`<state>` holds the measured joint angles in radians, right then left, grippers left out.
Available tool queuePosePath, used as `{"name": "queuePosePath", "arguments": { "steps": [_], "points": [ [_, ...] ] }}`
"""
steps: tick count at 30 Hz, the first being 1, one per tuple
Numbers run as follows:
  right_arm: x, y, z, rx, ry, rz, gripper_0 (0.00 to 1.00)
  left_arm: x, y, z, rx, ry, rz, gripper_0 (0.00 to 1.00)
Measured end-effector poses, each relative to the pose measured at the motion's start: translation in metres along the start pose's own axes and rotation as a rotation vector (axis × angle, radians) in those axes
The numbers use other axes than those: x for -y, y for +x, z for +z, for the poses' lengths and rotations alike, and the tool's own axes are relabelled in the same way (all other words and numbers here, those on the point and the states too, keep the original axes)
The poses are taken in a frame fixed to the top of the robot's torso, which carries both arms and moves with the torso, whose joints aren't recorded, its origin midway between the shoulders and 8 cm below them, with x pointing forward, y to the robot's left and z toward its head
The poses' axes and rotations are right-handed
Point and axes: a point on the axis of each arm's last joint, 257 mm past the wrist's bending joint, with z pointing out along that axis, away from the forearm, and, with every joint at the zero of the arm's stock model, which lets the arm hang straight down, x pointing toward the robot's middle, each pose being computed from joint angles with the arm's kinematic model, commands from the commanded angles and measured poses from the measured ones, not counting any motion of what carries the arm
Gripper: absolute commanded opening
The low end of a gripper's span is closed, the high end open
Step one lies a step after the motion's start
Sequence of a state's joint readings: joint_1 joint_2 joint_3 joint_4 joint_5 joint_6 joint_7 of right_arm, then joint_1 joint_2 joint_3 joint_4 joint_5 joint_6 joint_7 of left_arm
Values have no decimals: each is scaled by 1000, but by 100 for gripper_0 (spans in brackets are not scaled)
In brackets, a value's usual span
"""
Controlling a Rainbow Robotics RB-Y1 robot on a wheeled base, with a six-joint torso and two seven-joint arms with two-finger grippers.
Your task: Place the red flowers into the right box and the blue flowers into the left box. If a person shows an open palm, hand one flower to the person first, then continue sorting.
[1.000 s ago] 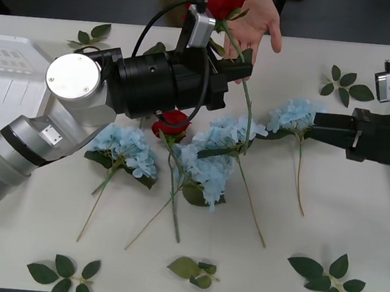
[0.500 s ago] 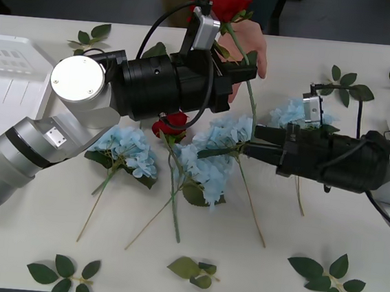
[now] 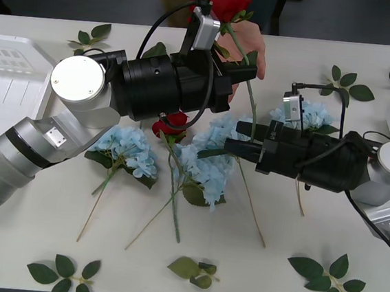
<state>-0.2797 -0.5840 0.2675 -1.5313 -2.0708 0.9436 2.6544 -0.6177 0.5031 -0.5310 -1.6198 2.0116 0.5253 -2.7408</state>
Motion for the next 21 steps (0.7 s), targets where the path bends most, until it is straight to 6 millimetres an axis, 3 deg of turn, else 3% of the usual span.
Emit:
{"name": "queuePosePath", "arguments": {
  "steps": [4, 10, 13, 17, 21],
  "points": [
    [13, -6, -23, -4, 47, 14, 85, 0, 0, 0, 0, 0, 0, 0],
    [26, -1, -84, -117, 114, 107, 85, 2, 1, 1, -2, 4, -1, 0],
    [49, 16, -126, -273, 206, -3, 85, 2, 2, 1, -2, 4, -1, 0],
    [86, 17, -185, -384, 392, 10, 85, 2, 2, 1, -3, 5, -2, 0],
    [122, 28, -223, -451, 581, 48, 85, 4, 3, 1, -6, 7, -3, 0]
  ]
}}
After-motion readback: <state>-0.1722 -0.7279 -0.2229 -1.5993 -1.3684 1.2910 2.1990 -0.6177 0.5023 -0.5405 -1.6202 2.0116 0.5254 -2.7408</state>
